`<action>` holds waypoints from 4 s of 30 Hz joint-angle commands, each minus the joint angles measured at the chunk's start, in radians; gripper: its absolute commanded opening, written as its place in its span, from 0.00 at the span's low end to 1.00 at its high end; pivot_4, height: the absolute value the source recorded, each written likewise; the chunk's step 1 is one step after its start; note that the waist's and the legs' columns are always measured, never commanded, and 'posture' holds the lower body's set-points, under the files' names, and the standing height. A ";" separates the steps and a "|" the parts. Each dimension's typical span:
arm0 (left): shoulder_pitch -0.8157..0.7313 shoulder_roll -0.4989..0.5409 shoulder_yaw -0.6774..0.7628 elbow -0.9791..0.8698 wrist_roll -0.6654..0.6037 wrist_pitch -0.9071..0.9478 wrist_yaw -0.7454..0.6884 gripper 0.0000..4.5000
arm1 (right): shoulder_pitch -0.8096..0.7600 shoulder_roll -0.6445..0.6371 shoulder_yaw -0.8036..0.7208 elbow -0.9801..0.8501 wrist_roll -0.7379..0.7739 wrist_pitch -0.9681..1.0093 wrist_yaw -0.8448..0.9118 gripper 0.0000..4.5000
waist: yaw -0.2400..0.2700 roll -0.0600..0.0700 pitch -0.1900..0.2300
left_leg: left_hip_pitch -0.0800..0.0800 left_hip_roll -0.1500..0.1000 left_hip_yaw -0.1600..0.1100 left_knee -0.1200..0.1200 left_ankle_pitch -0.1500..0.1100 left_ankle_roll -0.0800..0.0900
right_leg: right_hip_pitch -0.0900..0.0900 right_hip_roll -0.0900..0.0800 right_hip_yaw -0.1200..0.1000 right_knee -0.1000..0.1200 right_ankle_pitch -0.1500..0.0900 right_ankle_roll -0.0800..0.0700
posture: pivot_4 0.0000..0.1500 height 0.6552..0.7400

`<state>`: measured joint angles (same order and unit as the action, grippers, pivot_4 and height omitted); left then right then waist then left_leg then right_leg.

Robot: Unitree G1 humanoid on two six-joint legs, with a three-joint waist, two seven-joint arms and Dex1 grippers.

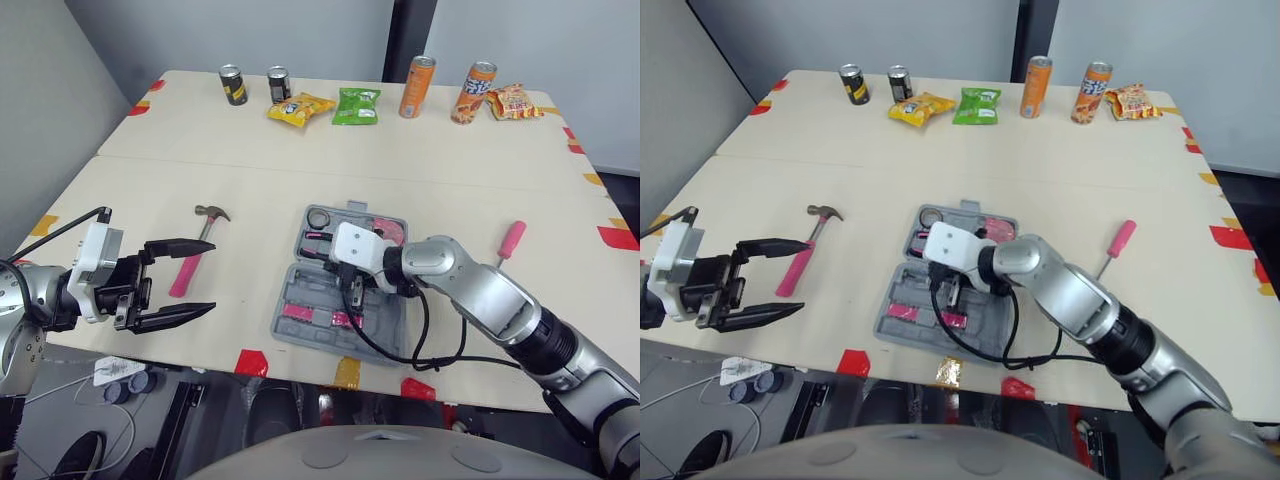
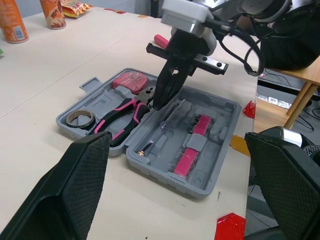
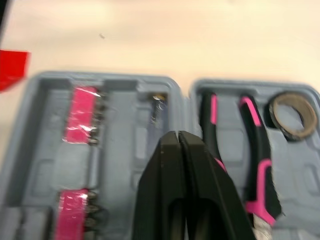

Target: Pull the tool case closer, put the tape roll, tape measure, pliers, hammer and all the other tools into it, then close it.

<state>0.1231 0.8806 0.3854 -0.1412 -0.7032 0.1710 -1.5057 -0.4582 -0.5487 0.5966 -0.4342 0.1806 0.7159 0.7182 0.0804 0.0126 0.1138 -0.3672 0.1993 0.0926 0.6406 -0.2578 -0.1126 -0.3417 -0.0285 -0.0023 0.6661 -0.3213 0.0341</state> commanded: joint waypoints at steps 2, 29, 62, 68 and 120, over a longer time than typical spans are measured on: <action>-0.001 0.003 0.021 -0.020 -0.011 0.000 0.000 1.00 | 0.051 0.017 -0.038 0.035 0.001 -0.147 0.044 0.01 | -0.003 0.000 0.000 | 0.000 0.000 0.000 0.000 0.000 0.000 | 0.000 0.000 0.000 0.000 0.000 0.000 | 1.00 1.00; -0.005 0.004 0.024 -0.013 -0.012 0.000 0.003 1.00 | 0.139 0.103 -0.066 0.270 -0.123 -0.405 0.088 0.01 | -0.026 -0.001 0.000 | 0.000 0.000 -0.001 0.001 0.001 0.001 | 0.000 0.000 0.000 -0.001 0.000 -0.001 | 1.00 1.00; 0.021 0.003 0.038 -0.033 -0.020 0.006 0.008 1.00 | 0.163 0.128 -0.072 0.360 -0.197 -0.443 0.100 0.01 | -0.030 -0.001 -0.001 | 0.000 0.000 -0.001 0.001 0.001 0.001 | 0.001 0.000 0.000 -0.001 0.000 -0.001 | 1.00 1.00; 0.019 0.002 0.035 -0.030 -0.018 0.002 0.011 1.00 | 0.171 0.143 -0.082 0.362 -0.180 -0.375 0.105 0.01 | -0.030 -0.001 -0.001 | 0.000 0.000 -0.001 0.001 0.001 0.001 | 0.001 0.000 0.000 -0.001 0.000 -0.001 | 1.00 1.00; 0.048 -0.148 0.329 0.627 0.086 -0.112 0.399 1.00 | 0.810 -0.005 -1.171 0.561 0.325 -0.789 0.224 0.57 | -0.039 -0.002 -0.012 | 0.002 -0.002 -0.003 -0.007 -0.001 0.010 | 0.008 -0.003 -0.005 -0.014 0.000 -0.001 | 1.00 1.00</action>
<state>0.1811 0.7227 0.6850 0.4355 -0.6249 0.0985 -1.1068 0.3470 -0.5564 -0.5311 0.1136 0.4847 -0.0355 0.9350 0.0414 0.0111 0.1018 -0.3648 0.1975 0.0892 0.6338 -0.2604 -0.0998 -0.3332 -0.0317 -0.0072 0.6521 -0.3214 0.0335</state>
